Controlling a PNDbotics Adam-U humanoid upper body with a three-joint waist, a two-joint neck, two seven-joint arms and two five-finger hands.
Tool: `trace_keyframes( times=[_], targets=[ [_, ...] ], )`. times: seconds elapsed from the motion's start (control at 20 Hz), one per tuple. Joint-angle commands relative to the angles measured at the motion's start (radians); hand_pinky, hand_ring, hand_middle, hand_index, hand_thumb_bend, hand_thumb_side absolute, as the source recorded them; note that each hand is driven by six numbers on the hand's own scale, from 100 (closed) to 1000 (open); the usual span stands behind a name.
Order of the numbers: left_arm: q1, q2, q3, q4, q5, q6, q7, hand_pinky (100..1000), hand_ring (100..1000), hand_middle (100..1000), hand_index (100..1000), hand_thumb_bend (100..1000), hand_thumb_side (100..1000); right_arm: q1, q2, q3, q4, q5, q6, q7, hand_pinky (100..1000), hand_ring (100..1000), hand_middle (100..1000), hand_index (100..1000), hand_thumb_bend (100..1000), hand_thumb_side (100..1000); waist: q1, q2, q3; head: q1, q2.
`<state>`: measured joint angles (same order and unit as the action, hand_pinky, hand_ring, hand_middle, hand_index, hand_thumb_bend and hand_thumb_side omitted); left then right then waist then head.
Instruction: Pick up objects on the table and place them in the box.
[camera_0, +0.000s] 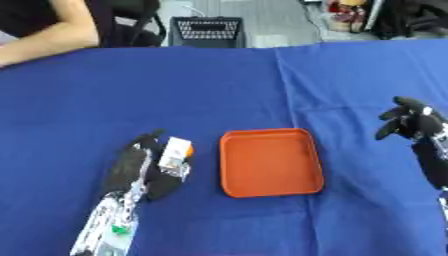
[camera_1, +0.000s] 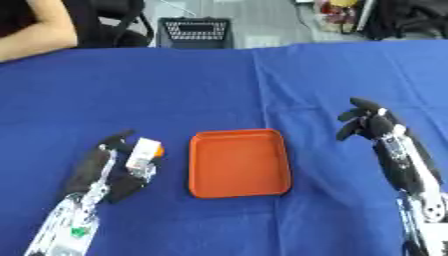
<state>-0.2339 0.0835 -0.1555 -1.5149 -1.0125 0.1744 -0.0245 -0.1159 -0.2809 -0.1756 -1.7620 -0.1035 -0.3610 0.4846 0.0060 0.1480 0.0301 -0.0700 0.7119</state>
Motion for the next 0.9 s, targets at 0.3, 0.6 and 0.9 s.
trace_keyframes(
  times=[0.3, 0.6, 0.9],
  targets=[
    [-0.013, 0.012, 0.006, -0.013, -0.015, 0.007, 0.0, 1000, 1000, 606, 1000, 452, 622, -0.001, -0.013, -0.002, -0.007, 0.0, -0.002, 0.005, 542, 544, 651, 885, 100, 911, 0.0, -0.015, -0.002, 0.0, -0.004],
    [-0.013, 0.011, 0.006, -0.014, -0.02, 0.015, 0.0, 1000, 1000, 604, 1000, 297, 513, -0.001, -0.012, -0.003, -0.007, 0.0, -0.002, 0.005, 542, 543, 650, 884, 100, 911, 0.0, -0.015, -0.002, -0.001, -0.004],
    [-0.012, 0.009, 0.006, -0.012, -0.022, 0.027, 0.004, 1000, 1000, 600, 1000, 200, 451, -0.001, -0.012, -0.004, -0.007, 0.0, -0.002, 0.005, 542, 543, 650, 884, 100, 911, 0.0, -0.014, -0.002, -0.001, -0.004]
  ],
)
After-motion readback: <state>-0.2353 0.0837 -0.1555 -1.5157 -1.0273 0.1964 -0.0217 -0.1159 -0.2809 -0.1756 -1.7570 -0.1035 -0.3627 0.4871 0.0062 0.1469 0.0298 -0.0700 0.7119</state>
